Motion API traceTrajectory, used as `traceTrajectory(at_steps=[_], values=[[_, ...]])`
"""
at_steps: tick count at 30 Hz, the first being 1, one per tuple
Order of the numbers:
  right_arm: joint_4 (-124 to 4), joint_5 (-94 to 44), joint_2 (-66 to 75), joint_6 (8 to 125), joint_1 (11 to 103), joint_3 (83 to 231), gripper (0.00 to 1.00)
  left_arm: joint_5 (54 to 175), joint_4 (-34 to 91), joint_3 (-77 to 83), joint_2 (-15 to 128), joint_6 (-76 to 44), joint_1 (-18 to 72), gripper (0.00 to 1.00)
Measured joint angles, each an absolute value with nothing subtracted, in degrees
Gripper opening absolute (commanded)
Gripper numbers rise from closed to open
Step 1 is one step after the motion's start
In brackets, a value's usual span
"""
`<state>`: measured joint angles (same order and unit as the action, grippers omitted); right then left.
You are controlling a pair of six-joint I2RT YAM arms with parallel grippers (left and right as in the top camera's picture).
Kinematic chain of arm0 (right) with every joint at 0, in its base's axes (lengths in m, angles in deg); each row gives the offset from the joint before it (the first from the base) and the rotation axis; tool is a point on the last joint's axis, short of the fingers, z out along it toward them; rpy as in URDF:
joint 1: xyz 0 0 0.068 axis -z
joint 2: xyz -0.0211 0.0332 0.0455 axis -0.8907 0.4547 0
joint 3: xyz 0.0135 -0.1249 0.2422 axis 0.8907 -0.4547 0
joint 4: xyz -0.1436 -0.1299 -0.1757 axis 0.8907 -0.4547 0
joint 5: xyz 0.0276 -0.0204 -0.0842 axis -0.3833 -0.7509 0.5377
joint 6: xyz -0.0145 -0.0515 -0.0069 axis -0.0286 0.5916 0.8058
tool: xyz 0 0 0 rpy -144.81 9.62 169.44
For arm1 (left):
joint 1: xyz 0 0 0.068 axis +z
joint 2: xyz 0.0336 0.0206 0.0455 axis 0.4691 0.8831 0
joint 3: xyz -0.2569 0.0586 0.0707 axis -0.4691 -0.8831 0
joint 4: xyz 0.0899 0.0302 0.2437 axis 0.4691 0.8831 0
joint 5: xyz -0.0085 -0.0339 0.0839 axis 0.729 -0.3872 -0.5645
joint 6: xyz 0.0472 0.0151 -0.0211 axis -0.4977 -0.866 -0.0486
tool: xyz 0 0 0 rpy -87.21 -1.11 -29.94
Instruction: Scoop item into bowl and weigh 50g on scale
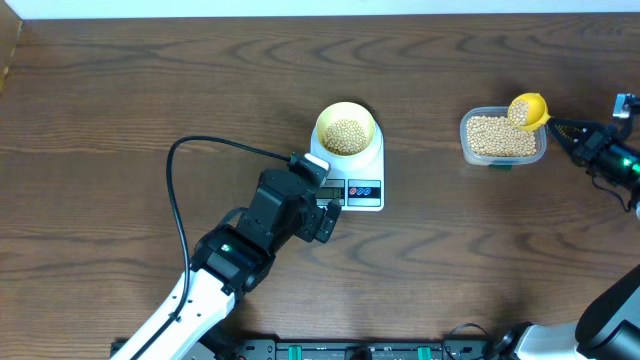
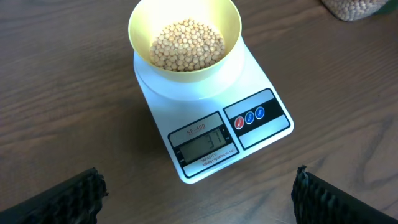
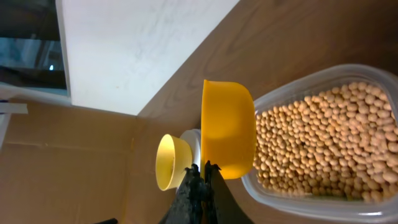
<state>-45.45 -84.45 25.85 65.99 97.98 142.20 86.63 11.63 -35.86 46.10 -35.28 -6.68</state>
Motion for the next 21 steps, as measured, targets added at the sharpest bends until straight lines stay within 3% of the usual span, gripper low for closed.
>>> traceTrajectory(at_steps=[21], values=[[-34.57, -79.36, 25.88, 51.85, 84.69, 142.15, 0.01, 86.63, 11.63, -35.86, 46.1, -35.28, -6.68, 0.98]])
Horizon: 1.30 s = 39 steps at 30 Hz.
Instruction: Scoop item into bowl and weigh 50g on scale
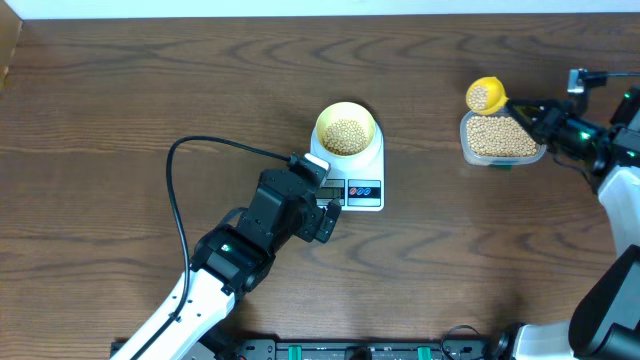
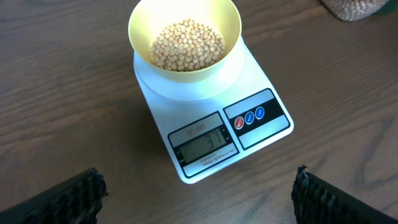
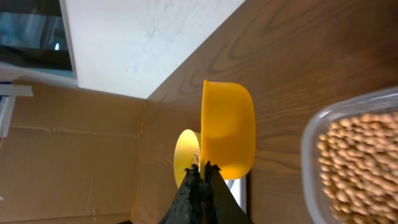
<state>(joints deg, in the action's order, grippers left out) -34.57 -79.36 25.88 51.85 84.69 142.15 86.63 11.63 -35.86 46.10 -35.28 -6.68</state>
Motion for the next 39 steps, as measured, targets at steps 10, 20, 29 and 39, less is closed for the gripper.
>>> traceTrajectory(at_steps=[10, 20, 29, 39], values=[[-29.47, -74.97, 25.88, 44.83, 78.66, 142.15, 0.01, 86.63, 11.63, -35.86, 46.1, -35.28, -6.68, 0.98], [-23.31, -70.77, 25.88, 41.16, 72.67, 142.15, 0.01, 86.63, 11.63, -35.86, 46.1, -35.28, -6.68, 0.98], [-22.2, -68.04, 25.88, 39.48, 67.86, 142.15, 0.01, 86.63, 11.63, -35.86, 46.1, -35.28, -6.68, 0.98], [-21.52, -64.89, 25.88, 39.15, 61.88, 142.15, 0.01, 86.63, 11.63, -35.86, 46.1, -35.28, -6.68, 0.98]])
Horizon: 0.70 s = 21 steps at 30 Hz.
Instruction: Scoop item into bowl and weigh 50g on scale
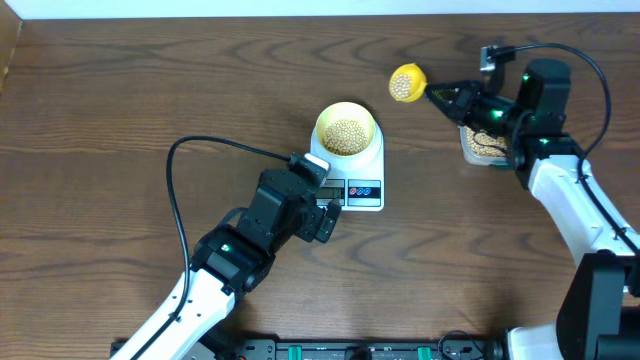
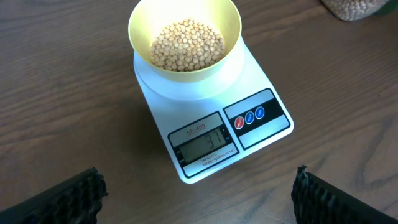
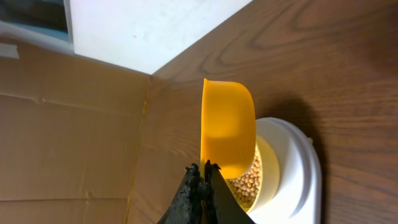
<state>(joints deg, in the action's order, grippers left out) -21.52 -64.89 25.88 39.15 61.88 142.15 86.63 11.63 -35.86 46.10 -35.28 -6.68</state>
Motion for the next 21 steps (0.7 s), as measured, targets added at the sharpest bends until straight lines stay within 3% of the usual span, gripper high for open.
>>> traceTrajectory(at_steps=[21], values=[[-21.45, -60.82, 25.88, 43.24, 52.26, 142.15, 0.01, 86.63, 11.63, -35.86, 46.1, -35.28, -6.68, 0.98]])
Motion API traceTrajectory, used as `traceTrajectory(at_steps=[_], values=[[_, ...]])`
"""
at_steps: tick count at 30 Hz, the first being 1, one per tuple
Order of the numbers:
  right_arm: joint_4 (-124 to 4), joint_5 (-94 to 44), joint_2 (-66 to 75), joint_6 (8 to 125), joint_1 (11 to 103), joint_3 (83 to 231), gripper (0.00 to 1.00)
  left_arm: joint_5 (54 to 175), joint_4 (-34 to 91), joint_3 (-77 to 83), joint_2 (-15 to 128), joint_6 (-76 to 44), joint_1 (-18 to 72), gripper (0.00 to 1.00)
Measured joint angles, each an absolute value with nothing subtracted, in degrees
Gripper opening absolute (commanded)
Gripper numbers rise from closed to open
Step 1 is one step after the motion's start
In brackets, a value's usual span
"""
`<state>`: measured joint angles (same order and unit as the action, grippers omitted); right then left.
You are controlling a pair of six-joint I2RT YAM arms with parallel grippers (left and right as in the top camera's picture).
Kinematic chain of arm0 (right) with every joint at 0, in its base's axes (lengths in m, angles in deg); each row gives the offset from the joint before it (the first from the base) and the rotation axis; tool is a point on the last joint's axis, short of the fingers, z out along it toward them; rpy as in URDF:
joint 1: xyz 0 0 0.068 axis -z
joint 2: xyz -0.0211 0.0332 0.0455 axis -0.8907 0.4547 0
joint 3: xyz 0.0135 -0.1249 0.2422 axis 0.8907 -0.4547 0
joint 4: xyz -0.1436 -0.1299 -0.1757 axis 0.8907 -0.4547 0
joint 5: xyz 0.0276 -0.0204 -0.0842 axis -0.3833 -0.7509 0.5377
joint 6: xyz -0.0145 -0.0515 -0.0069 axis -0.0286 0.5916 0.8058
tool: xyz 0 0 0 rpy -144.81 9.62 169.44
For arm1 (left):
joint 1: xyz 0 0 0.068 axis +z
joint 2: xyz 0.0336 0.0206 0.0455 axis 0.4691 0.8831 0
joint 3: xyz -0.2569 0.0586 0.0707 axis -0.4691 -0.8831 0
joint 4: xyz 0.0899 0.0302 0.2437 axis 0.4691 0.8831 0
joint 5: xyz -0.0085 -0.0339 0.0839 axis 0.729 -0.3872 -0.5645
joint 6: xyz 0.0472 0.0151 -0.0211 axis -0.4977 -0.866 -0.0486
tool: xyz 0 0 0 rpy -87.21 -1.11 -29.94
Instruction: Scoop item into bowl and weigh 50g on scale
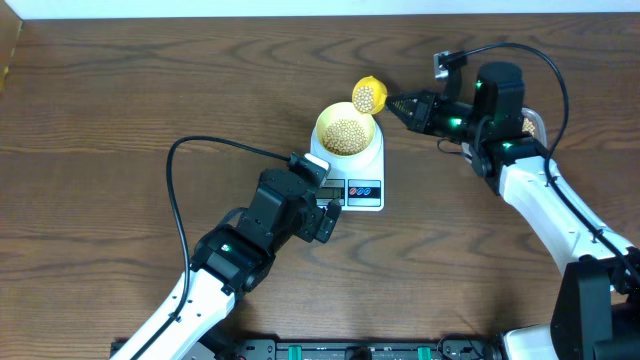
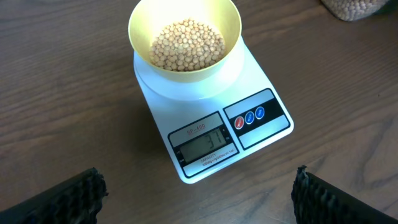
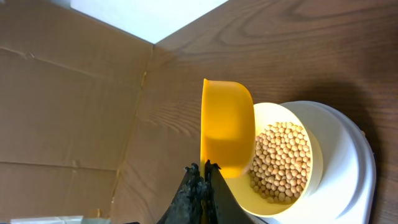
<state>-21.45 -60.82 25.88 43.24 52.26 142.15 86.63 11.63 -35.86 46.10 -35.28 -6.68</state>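
A yellow bowl (image 1: 346,130) holding soybeans (image 2: 186,45) stands on the white scale (image 1: 353,193), whose display (image 2: 205,142) reads 31. My right gripper (image 1: 393,101) is shut on the handle of an orange-yellow scoop (image 1: 368,95) filled with beans, which hangs over the bowl's far right rim. In the right wrist view the scoop (image 3: 227,134) is edge-on beside the bowl's beans (image 3: 280,158), with the gripper (image 3: 203,171) below it. My left gripper (image 2: 198,205) stands open just in front of the scale, with nothing between its fingers.
The clear container of soybeans (image 1: 532,124) at the right is mostly hidden behind my right arm; its corner shows in the left wrist view (image 2: 354,6). A black cable (image 1: 178,200) loops left of the left arm. Cardboard (image 1: 8,50) borders the table's left end.
My right gripper has moved left with the filled scoop, from between the container and the bowl to the bowl's far right rim. The left arm and the display's 31 are unchanged.
The scoop was first in the bean container with beans in it. It then stood raised at the container's far left corner, then partway toward the scale, and now hangs at the bowl's rim. The left gripper stayed open by the scale throughout.
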Motion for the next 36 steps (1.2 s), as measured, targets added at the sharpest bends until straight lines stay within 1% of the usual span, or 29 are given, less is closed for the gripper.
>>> traceTrajectory(at_steps=[10, 36], values=[[-21.45, -57.15, 25.88, 48.61, 50.27, 142.15, 0.01, 86.63, 11.63, -35.86, 46.1, -35.3, -6.68, 0.98], [-21.45, -56.23, 25.88, 67.3, 49.42, 142.15, 0.01, 86.63, 11.63, -35.86, 46.1, -35.28, -6.68, 0.98]])
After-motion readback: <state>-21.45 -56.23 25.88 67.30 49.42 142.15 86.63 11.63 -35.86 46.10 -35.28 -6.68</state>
